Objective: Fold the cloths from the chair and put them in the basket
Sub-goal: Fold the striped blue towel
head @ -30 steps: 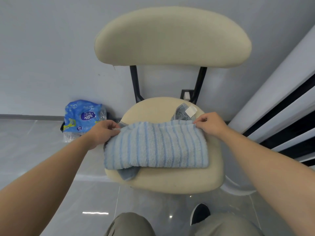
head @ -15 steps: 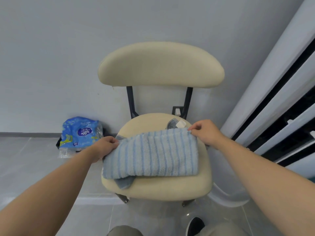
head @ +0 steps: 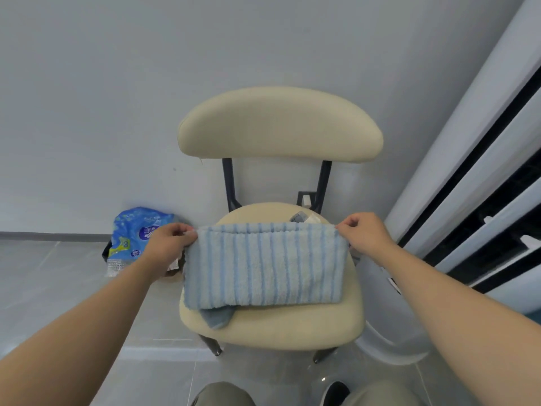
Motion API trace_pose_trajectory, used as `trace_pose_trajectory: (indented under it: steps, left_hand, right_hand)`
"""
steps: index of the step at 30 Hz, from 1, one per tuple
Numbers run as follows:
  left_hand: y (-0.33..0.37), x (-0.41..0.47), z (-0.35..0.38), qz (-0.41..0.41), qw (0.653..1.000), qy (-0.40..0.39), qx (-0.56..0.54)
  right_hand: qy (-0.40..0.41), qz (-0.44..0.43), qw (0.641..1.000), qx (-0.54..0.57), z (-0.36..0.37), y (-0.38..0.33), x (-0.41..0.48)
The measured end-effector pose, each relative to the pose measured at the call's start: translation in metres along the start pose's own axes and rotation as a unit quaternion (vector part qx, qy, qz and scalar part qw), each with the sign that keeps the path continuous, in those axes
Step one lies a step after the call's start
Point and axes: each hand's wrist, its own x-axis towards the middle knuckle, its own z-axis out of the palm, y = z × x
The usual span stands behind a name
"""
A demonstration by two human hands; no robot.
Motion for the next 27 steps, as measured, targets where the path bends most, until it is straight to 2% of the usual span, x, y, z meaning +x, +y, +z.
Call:
trace_pose_trajectory:
  steps: [6,9,11,15,20,24,27]
  left_hand:
    - [0.077,-0.074,-0.049,0.125,0.989,-0.07,0.038]
    - [0.107,-0.125,-0.073,0.164,0.977,-0.126,0.041]
    - [0.126,-0.156,-0.085,0.188,0.972,-0.134,0.045]
    - [0.161,-0.206,-0.094,0.28,0.956,-0.087,-0.017]
    - [0.183,-0.249,-0.094,0.36,0.932,-0.042,-0.004]
    - [0.187,-0.236,-0.094,0.316,0.948,0.037,0.007]
    - [0.184,-0.226,-0.093,0.293,0.954,0.048,0.039]
  right_hand:
    - [0.013,-0.009,0.996,0.089,-0.054,-0.032,-0.036]
    - [0.045,-0.014,0.992,0.118,-0.087,-0.048,-0.054]
    - [0.068,-0.029,0.988,0.135,-0.108,-0.06,-0.068]
    - [0.103,-0.071,0.984,0.129,-0.139,-0.078,-0.095]
    - [0.124,-0.103,0.984,0.073,-0.155,-0.086,-0.116]
    - [0.134,-0.132,0.978,0.088,-0.164,-0.096,-0.131]
    - [0.159,-0.143,0.971,0.109,-0.166,-0.11,-0.139]
